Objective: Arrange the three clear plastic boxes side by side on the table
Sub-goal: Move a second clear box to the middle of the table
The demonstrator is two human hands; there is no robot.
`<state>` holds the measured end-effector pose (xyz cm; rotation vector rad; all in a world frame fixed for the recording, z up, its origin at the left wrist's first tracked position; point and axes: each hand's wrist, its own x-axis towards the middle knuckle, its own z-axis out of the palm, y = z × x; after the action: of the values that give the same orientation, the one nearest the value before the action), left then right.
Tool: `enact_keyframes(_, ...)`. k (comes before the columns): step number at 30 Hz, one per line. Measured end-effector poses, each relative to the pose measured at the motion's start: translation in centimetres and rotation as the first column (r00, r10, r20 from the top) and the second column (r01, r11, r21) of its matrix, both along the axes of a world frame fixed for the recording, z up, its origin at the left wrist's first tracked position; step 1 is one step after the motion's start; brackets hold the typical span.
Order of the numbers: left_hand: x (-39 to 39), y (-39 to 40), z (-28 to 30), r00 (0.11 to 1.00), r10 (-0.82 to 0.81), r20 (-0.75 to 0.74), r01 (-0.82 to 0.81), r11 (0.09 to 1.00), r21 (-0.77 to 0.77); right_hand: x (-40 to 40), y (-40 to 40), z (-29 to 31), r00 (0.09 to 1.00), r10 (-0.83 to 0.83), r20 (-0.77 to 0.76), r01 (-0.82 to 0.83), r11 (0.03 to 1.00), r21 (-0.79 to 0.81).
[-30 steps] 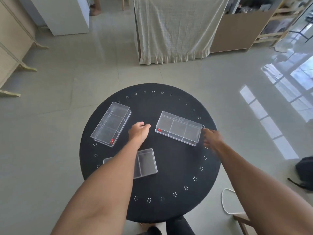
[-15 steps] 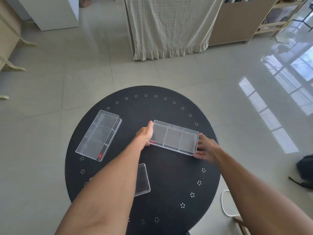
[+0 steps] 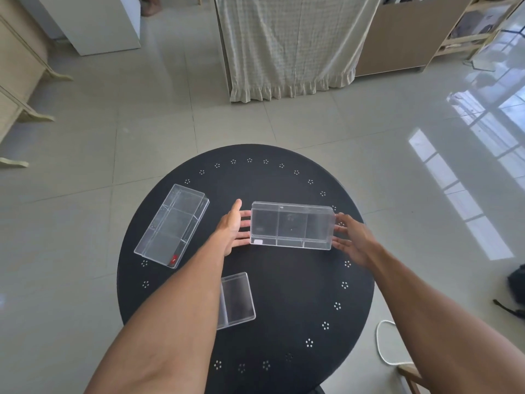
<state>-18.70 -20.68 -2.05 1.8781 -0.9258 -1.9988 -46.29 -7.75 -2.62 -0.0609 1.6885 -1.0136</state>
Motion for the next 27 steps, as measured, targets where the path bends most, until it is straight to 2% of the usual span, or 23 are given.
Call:
enact_keyframes(4,-0.1,0.8,0.0,0.996,0.073,-0.049,-0.075,0.996,-0.040,0.4,0.2,-0.1,1.000,-0.014,-0.016,0.014,0.999,-0.029)
enact_keyframes(10,0.2,1.6,-0.3,0.994,0.090,-0.055,-0.091,0.996,-0.019,0.6,1.1,-0.8,0.999,-0.036,-0.018,0.036,0.998,-0.044)
enact_keyframes(14,0.3,2.0,-0.3,0.998,0.042,0.042,-0.040,0.998,-0.048,0.3,1.3,-0.3,1.000,0.013,-0.014,-0.012,0.997,0.071)
enact_keyframes(18,0.0,2.1,0.0,0.997,0.041,0.068,-0.041,0.999,0.000,-0.1,1.4,0.5,0.991,0.031,0.130,-0.051,0.987,0.152)
enact_keyframes(20,0.1,2.1,0.0,0.999,0.038,0.039,-0.038,0.999,-0.004,-0.3,1.4,0.7,0.989,0.018,0.149,-0.037,0.991,0.127)
enact_keyframes(27,0.7,1.9,0.1,0.997,0.058,-0.059,-0.060,0.998,-0.036,-1.1,0.6,0.4,0.997,0.064,0.050,-0.065,0.998,0.008)
